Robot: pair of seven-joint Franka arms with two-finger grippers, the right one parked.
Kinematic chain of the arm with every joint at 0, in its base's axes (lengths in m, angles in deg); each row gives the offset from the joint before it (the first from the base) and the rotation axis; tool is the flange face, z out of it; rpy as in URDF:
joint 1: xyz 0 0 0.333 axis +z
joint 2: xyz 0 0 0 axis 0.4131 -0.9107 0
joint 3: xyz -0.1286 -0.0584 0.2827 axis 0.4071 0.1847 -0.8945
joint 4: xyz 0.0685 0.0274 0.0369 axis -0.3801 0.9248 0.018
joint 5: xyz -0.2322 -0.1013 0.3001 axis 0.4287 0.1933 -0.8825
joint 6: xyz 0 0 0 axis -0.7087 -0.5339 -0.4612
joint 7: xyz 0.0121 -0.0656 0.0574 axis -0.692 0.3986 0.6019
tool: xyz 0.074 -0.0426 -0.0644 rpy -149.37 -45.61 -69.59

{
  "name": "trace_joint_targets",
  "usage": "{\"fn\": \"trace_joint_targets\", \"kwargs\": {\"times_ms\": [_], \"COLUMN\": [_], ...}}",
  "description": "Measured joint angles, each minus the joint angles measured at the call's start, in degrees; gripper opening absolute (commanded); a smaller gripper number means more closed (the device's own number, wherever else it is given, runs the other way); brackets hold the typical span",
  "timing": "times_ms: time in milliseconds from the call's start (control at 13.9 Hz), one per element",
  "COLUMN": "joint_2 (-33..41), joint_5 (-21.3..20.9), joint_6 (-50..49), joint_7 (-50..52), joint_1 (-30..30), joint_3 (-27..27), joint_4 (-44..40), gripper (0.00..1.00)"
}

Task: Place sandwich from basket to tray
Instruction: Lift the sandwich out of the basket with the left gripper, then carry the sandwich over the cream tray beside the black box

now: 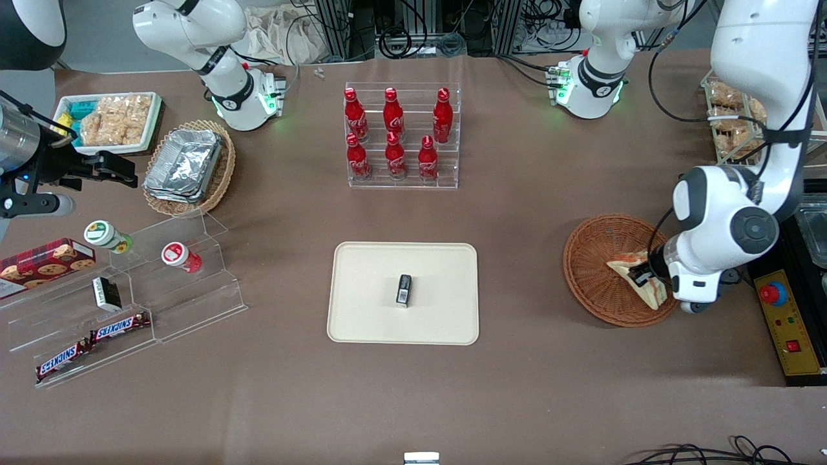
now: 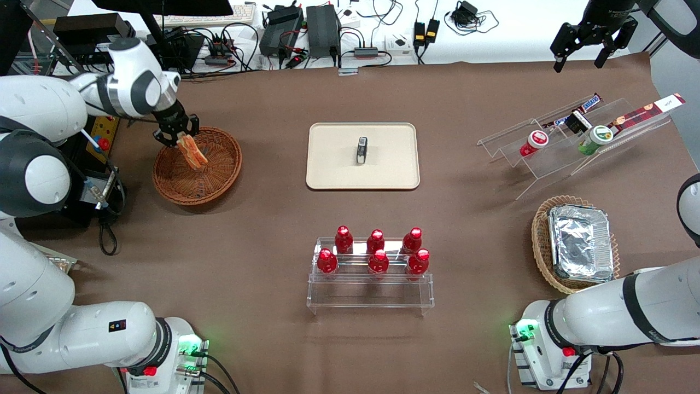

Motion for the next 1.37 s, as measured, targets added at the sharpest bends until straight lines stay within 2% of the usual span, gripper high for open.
{"fn": "trace_joint_targets", "kwargs": {"times_ms": [288,432,721,937,1225,1369], "joint_2": [2.63,2.91,1.74,-2.07,-11.05,-15.42], "joint_5": [1.66,3.42,3.54,2.94,-4.95,-6.43], "joint_6": [-19.66,-24.56,-25.08,-21.71,-15.63,-11.35], "joint_7": [0.52,0.67,-0.32,-1.91,-1.70,-1.30], "joint_1": [-0.12,-0.18,-0.48,-1.08,-7.70,-10.59], "joint_3": [4.19,6.71,15.29,20.24,21.29,21.31], "joint_4": [-15.33,-21.70,-25.17,-25.31,-25.21,-25.24], "gripper": [0.00,0.00,0.00,0.00,0.00,0.00]}}
